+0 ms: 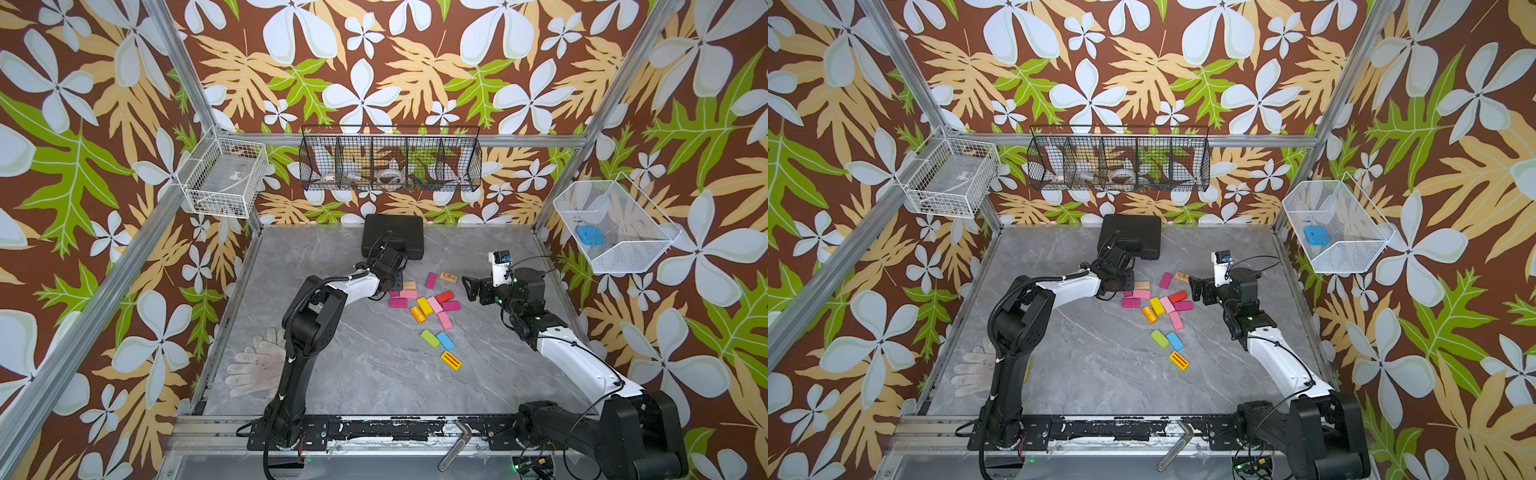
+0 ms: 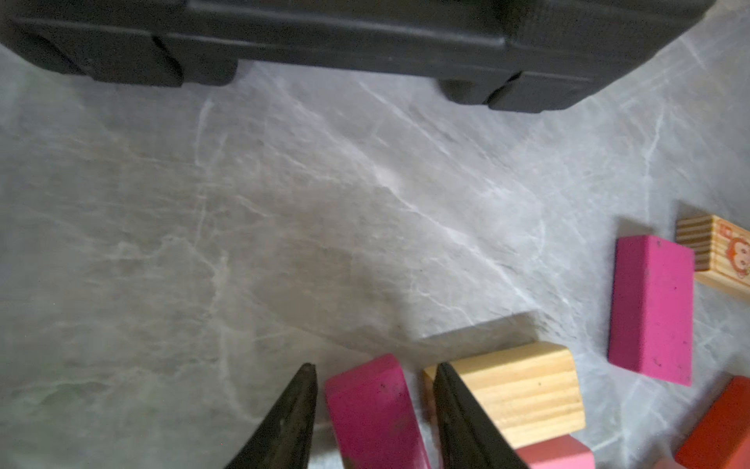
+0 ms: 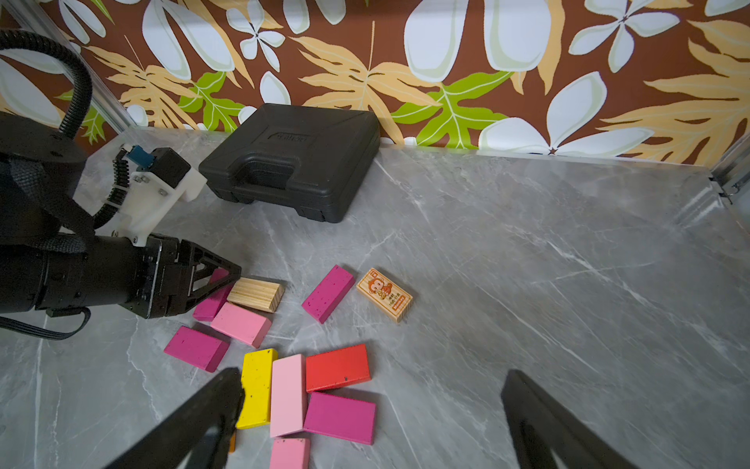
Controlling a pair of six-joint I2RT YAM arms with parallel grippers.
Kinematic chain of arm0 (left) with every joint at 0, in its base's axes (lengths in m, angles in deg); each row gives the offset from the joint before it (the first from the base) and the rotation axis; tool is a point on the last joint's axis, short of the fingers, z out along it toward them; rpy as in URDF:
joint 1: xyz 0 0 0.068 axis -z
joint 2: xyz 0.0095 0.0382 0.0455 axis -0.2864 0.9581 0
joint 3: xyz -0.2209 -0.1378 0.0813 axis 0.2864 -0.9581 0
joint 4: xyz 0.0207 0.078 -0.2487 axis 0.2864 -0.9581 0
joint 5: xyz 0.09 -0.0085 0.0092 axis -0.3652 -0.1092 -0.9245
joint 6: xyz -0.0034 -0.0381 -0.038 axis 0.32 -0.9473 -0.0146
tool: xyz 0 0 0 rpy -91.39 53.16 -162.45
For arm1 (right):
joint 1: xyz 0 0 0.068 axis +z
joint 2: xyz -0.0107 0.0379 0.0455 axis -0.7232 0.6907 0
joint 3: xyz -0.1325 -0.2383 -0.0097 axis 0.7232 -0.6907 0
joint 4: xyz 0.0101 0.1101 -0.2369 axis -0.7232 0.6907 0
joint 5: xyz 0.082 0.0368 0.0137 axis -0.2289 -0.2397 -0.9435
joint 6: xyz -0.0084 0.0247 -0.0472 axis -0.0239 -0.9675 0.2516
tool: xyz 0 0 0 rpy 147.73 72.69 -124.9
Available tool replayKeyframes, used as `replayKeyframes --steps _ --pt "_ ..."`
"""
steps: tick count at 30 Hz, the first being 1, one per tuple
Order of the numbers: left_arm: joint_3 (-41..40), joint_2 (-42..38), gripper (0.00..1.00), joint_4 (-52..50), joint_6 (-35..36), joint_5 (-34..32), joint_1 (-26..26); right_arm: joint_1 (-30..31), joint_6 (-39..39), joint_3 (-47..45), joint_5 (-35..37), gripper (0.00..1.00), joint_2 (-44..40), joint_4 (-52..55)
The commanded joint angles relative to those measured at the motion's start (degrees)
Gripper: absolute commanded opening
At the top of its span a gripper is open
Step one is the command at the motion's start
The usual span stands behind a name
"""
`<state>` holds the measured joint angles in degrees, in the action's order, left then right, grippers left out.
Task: Assemble the number 7 with building blocks
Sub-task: Move the building block to the center of the board.
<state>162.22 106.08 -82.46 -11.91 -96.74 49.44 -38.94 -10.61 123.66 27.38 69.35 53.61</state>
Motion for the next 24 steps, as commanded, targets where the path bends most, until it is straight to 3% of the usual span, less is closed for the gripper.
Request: replayKeyframes --steps 1,12,16,24 --pt "-0.67 -0.36 0.45 -5.37 1.45 -2.62 0.07 0.00 0.47 0.14 -0.04 0.99 -0.41 -0.02" --pt "-3.08 -2.36 0.46 -6.68 4.95 -3.53 -0.48 -0.03 0.52 0.11 -0.08 0.99 -0.68 -0.09" --pt "-5.89 -3.62 0.37 -6.54 6.86 -2.90 -2.48 0.00 0.45 0.11 -0.23 0.99 -0.58 0.07" --pt "-9.99 -6.87 0.35 -4.70 15.41 -11.95 -6.15 -0.04 0.04 0.37 -1.82 0.99 -0.48 -0.06"
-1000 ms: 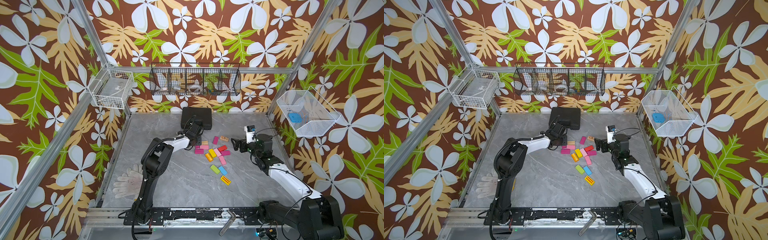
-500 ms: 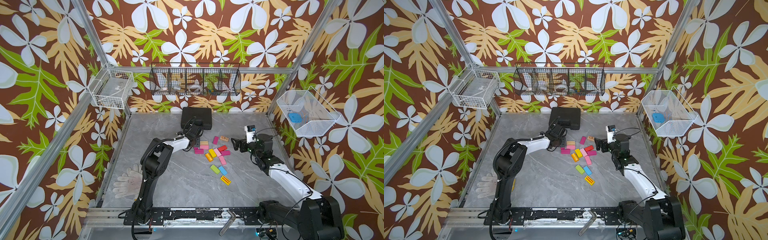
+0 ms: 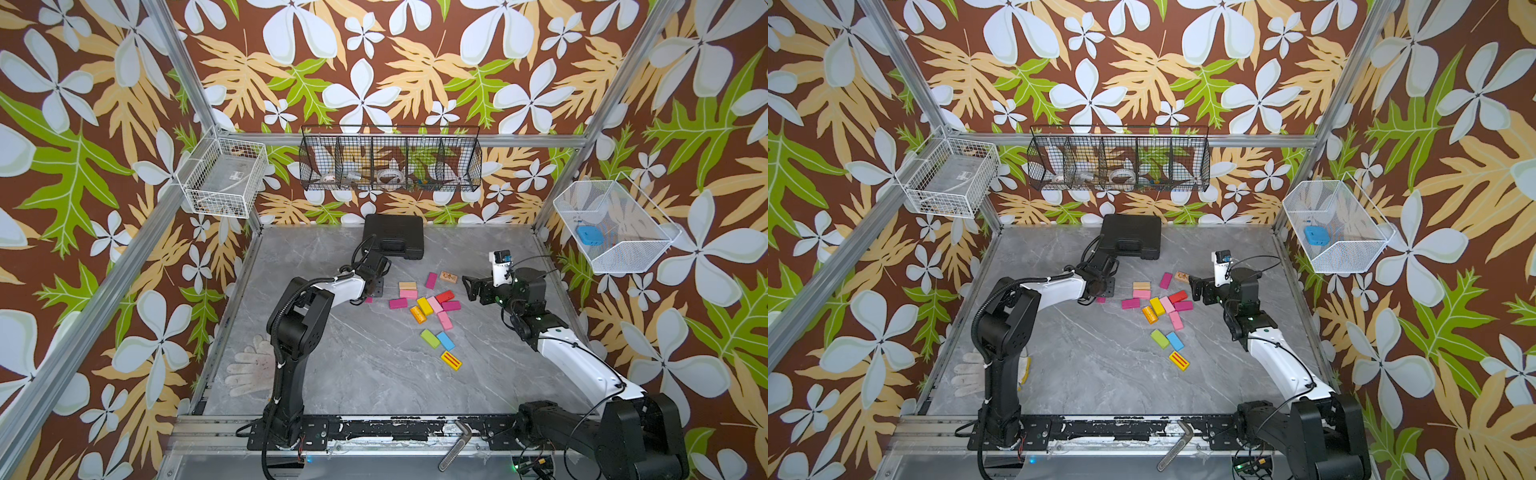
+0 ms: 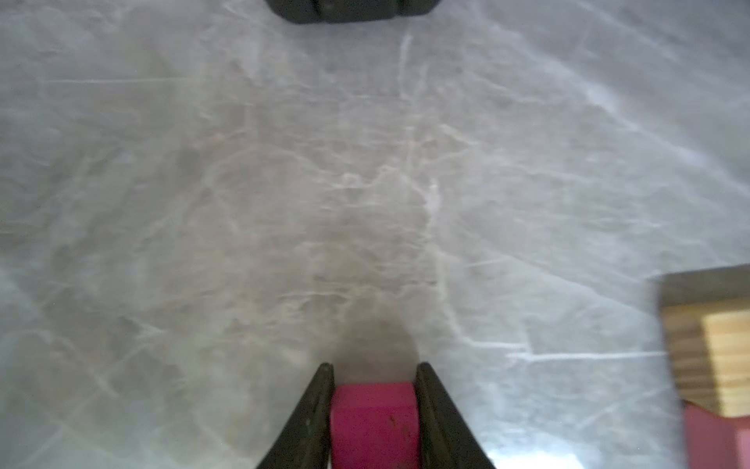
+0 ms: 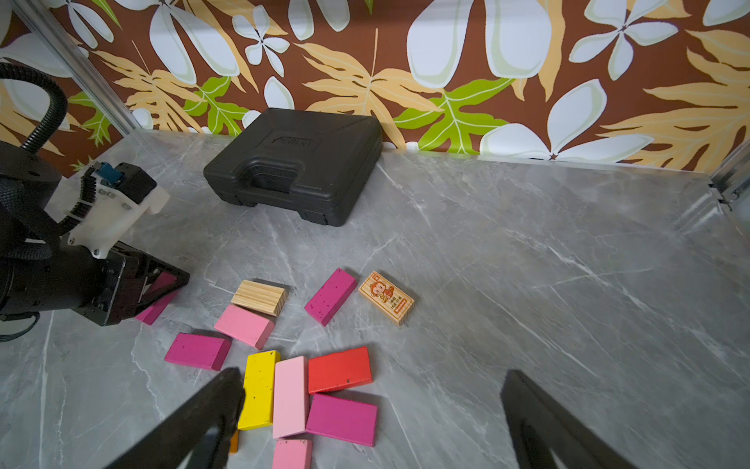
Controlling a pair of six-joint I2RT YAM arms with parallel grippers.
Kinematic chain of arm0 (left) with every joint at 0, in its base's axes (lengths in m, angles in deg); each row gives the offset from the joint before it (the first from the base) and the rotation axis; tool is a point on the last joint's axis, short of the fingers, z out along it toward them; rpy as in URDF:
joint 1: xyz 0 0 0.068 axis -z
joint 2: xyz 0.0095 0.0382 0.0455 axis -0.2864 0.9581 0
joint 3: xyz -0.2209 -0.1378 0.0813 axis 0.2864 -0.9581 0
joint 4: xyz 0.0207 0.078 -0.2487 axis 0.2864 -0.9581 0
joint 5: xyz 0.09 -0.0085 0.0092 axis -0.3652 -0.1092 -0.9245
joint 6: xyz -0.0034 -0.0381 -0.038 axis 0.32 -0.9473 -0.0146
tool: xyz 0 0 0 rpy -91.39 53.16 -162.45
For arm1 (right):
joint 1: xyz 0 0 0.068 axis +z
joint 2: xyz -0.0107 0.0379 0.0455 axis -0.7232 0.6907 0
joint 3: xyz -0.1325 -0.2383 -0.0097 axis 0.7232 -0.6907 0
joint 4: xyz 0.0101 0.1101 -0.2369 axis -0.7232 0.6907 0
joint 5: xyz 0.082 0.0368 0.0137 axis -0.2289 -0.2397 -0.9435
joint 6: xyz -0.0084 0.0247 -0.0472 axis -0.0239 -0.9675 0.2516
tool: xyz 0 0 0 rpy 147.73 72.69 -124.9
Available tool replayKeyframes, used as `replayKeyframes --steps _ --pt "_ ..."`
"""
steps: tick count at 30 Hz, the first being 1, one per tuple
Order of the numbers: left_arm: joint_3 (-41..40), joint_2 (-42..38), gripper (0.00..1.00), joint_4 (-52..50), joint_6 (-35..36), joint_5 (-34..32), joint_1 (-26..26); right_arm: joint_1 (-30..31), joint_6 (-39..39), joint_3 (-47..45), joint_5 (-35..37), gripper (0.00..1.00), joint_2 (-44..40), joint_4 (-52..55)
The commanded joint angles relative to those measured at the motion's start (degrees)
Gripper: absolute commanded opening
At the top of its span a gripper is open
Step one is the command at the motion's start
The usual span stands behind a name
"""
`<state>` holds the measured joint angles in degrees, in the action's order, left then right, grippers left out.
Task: Assemble the number 7 with building blocks
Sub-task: Move the building block to the center of the board.
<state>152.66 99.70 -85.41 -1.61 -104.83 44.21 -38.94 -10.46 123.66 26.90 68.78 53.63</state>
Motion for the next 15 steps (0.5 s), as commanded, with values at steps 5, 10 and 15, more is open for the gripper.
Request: replayKeyframes --steps 5,10,15 --pt "-1.55 -2.58 0.40 1.43 10.25 0.34 -1.11 0.14 -0.58 0.70 -3.38 0.99 0.46 -0.09" --pt "-0.96 -3.92 0.59 -1.83 7.82 1.46 -1.29 0.66 -0.58 0.55 -3.87 0.99 -0.32 -0.03" --pt "-3.43 -5.43 0.64 -5.25 4.04 3.19 -1.21 1.44 -0.48 0.91 -4.20 0.99 0.11 0.06"
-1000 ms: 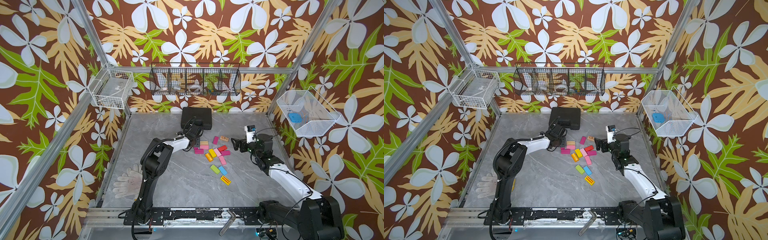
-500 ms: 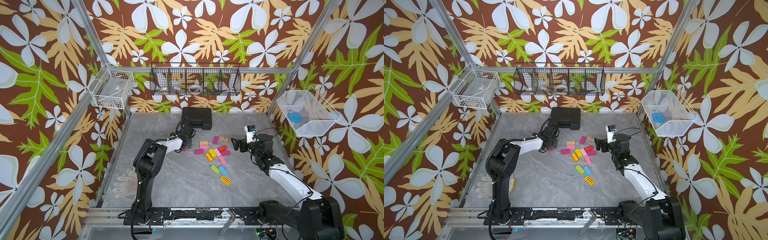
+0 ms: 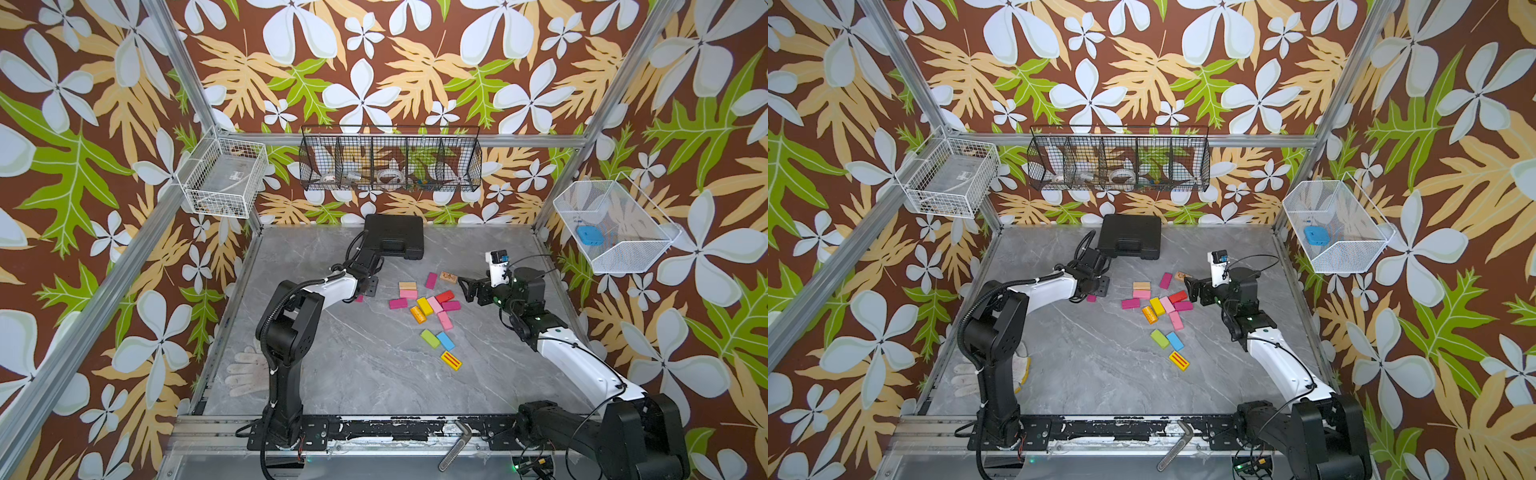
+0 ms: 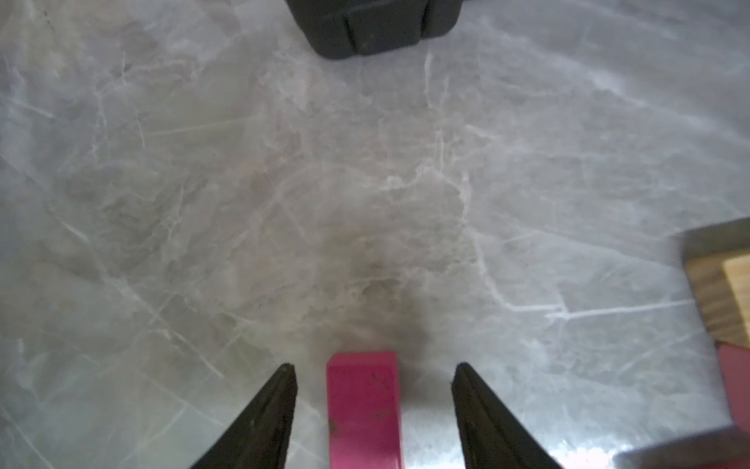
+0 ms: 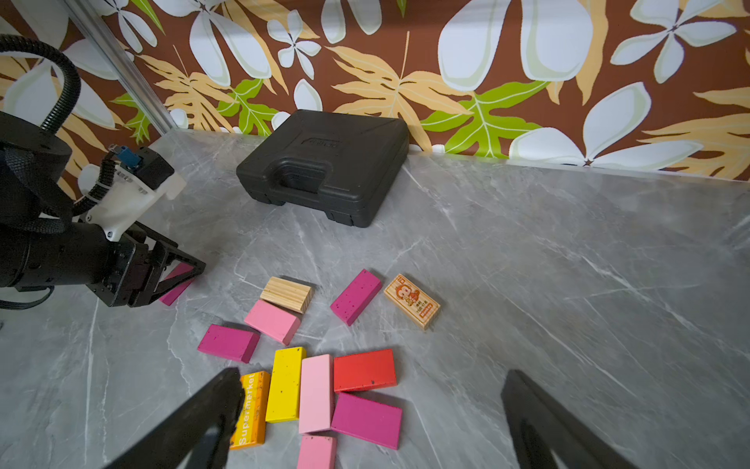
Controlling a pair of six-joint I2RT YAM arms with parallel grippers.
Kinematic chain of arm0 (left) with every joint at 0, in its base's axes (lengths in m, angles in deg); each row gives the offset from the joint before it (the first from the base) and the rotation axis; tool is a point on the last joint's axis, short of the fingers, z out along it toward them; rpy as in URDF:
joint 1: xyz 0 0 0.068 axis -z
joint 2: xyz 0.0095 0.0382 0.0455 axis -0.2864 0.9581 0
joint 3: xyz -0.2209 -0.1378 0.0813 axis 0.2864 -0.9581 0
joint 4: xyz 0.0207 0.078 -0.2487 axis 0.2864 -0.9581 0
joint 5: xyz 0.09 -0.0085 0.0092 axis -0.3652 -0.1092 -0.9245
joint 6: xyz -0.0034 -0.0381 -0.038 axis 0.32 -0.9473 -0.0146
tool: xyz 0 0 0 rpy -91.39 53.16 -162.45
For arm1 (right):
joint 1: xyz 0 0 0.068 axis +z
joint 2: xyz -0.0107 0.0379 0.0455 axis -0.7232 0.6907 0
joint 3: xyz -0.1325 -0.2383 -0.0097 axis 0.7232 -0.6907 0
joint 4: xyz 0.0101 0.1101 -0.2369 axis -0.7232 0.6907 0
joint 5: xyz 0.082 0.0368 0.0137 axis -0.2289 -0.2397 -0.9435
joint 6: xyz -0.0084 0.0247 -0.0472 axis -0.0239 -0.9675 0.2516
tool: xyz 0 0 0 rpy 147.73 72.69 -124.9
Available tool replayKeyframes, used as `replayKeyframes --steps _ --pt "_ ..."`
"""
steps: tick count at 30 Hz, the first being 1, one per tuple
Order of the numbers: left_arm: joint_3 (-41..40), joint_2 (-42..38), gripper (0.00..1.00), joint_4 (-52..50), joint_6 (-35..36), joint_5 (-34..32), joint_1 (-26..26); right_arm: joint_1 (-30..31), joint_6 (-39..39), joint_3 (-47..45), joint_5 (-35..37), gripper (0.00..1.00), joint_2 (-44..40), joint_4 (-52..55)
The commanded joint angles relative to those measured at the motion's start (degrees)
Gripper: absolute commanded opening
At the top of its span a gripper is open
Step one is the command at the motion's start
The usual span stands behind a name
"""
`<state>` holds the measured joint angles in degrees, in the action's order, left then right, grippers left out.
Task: Assemble the number 7 with building blocks
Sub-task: Move the building block to the center of the board, then adjust the building block at the center of the board.
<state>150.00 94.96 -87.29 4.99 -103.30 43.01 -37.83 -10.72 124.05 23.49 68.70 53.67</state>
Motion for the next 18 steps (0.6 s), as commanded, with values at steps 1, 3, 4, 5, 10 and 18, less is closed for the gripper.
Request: replayKeyframes --steps 1,3,4,5,10,18 --pt "-1.55 -1.10 0.64 -3.92 -3.12 2.62 -0.01 0.30 -0.14 0.58 -0.89 0.99 0.19 -0.06" --pt "-3.26 -2.12 0.65 -4.44 -4.06 3.52 0.00 0.43 -0.09 0.64 -0.89 0.99 0.29 -0.02" --pt "-4.08 -2.58 0.65 -4.65 -4.41 3.63 0.00 0.48 -0.14 0.71 -0.89 0.99 0.31 -0.07" --pt "-4.57 -2.98 0.65 -5.04 -4.91 3.65 0.00 0.56 -0.20 0.68 -1.02 0.99 0.46 -0.20" --pt "-4.28 -2.09 0.66 -7.60 -6.92 1.07 -0.78 2.67 0.62 1.89 -1.78 0.99 2.28 -0.16" --pt "-3.72 -1.19 0.65 -6.51 -9.00 -1.11 -4.57 9.91 2.76 3.88 -0.86 0.99 5.47 0.20"
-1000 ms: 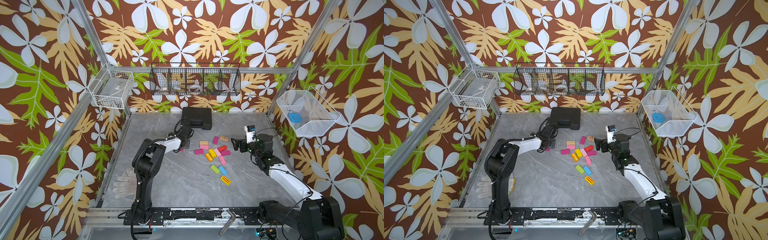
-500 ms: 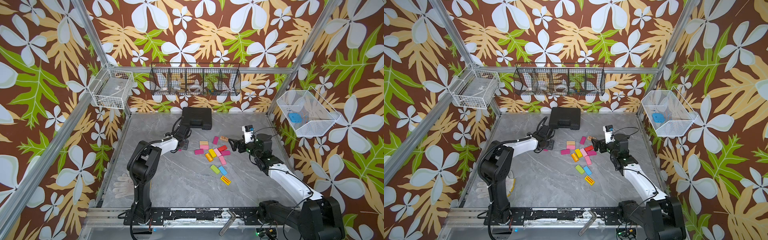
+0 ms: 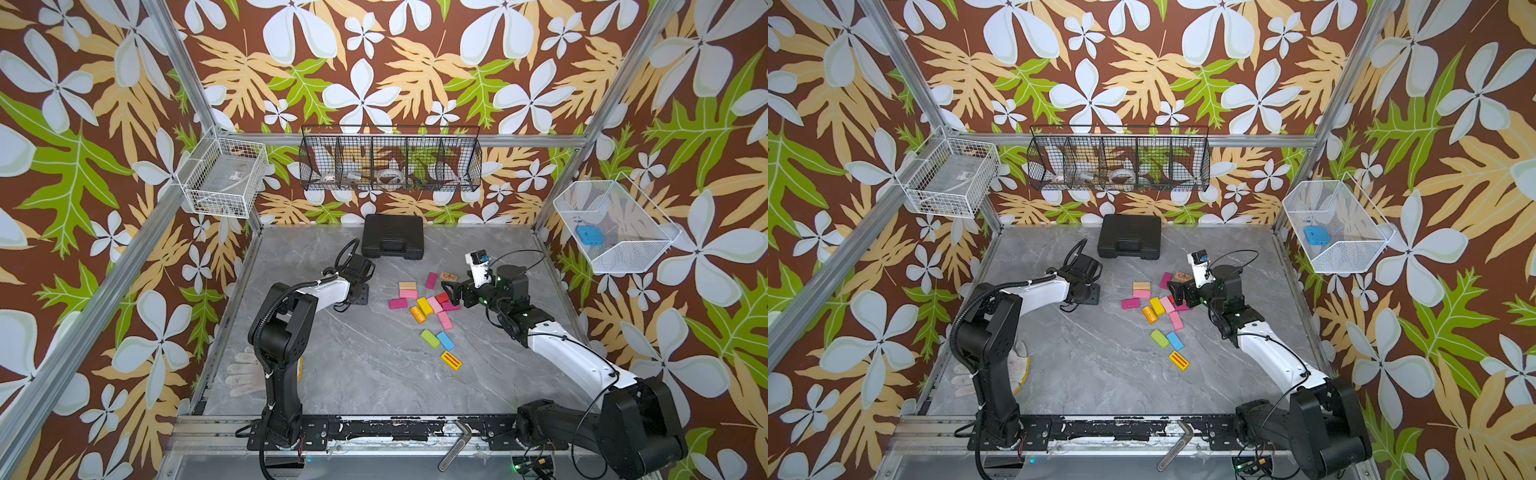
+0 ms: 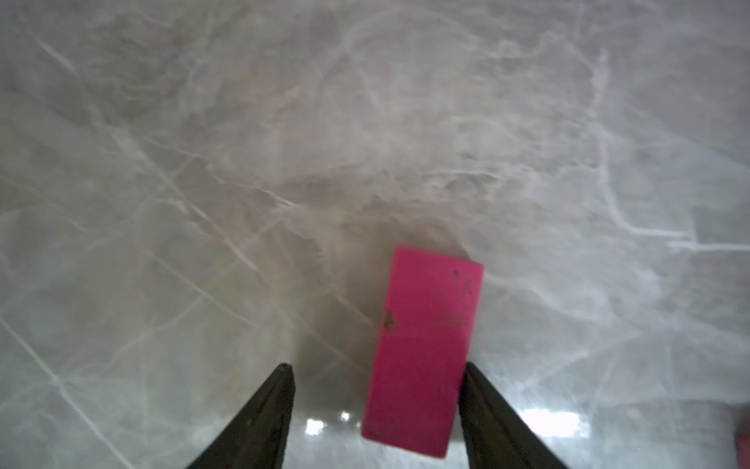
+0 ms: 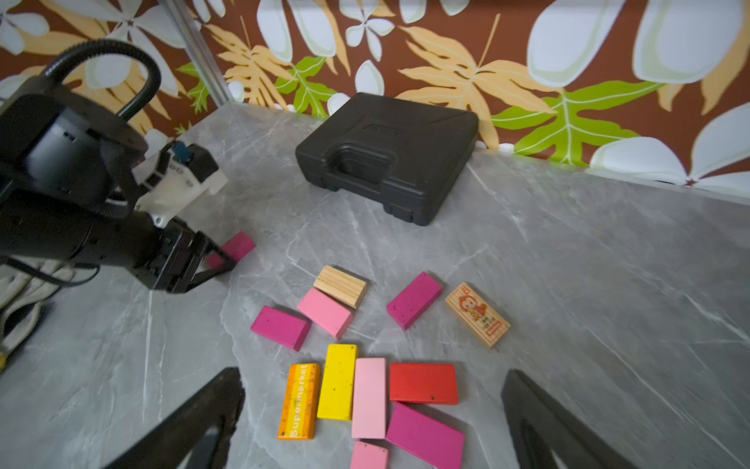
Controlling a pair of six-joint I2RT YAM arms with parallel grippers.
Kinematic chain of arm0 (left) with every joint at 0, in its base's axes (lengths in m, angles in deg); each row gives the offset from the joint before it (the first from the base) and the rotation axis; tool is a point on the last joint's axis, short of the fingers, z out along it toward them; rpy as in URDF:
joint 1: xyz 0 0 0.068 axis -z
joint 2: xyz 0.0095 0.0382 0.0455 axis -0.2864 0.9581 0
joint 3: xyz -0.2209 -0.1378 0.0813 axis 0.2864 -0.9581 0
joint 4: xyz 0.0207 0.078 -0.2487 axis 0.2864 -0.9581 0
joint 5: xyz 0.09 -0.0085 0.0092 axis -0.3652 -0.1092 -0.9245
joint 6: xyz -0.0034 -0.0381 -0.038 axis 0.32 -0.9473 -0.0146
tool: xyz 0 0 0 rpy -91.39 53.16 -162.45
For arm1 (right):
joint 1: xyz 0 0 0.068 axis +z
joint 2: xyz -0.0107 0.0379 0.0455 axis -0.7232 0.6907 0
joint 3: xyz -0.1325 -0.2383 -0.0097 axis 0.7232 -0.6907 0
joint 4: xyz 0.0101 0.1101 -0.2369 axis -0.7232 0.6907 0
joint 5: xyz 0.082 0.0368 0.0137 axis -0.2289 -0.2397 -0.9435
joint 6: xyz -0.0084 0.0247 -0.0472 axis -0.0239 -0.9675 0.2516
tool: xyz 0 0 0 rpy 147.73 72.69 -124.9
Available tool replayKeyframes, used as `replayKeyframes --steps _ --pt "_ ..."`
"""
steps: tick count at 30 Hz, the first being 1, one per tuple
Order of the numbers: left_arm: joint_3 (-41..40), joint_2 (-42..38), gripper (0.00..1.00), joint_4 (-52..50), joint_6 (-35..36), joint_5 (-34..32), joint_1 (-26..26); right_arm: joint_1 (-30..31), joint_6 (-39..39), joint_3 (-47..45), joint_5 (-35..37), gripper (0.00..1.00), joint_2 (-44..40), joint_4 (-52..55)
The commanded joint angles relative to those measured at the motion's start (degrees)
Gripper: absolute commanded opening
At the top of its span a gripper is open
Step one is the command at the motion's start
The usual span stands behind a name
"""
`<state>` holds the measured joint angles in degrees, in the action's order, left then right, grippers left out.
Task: Assemble the number 7 with building blocks
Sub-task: Adjust the building block at the center of the board.
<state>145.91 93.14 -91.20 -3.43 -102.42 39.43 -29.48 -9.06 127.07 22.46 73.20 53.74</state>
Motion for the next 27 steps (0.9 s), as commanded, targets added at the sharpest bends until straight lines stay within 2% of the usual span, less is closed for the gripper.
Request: replayKeyframes --steps 1,12,16,19,20,21,23,25,27 --pt "0.49 0.66 0.65 -2.54 -0.55 -2.07 -1.46 2.30 1.00 1.21 0.30 0.99 1.58 0.13" --pt "1.83 -1.39 0.66 -3.34 1.14 -1.51 -4.50 10.94 -3.27 12.05 3.21 0.97 18.51 1.51" --pt "1.95 -3.15 0.67 0.12 3.52 6.11 -4.58 12.35 -3.96 14.65 3.21 0.97 22.34 1.54" --pt "5.43 -1.11 0.67 0.30 3.70 7.73 -5.01 12.68 -4.13 15.36 3.21 0.96 23.17 1.69" --pt "6.48 -0.20 0.65 0.29 3.47 7.93 -5.34 12.69 -4.13 15.27 3.33 0.96 23.17 1.79" --pt "7.64 0.62 0.59 0.32 2.85 7.72 -5.85 12.69 -4.06 15.15 3.53 0.96 22.99 1.88" --pt "9.09 1.99 0.39 0.75 1.25 5.83 -6.76 12.68 -3.78 14.70 4.12 0.96 22.45 1.99" --pt "9.56 2.38 0.26 1.88 0.79 4.54 -7.25 12.68 -3.57 14.16 4.52 0.96 22.09 2.23" --pt "9.14 2.38 0.25 3.43 0.41 2.79 -7.31 12.63 -3.35 13.78 4.63 0.96 21.91 2.47"
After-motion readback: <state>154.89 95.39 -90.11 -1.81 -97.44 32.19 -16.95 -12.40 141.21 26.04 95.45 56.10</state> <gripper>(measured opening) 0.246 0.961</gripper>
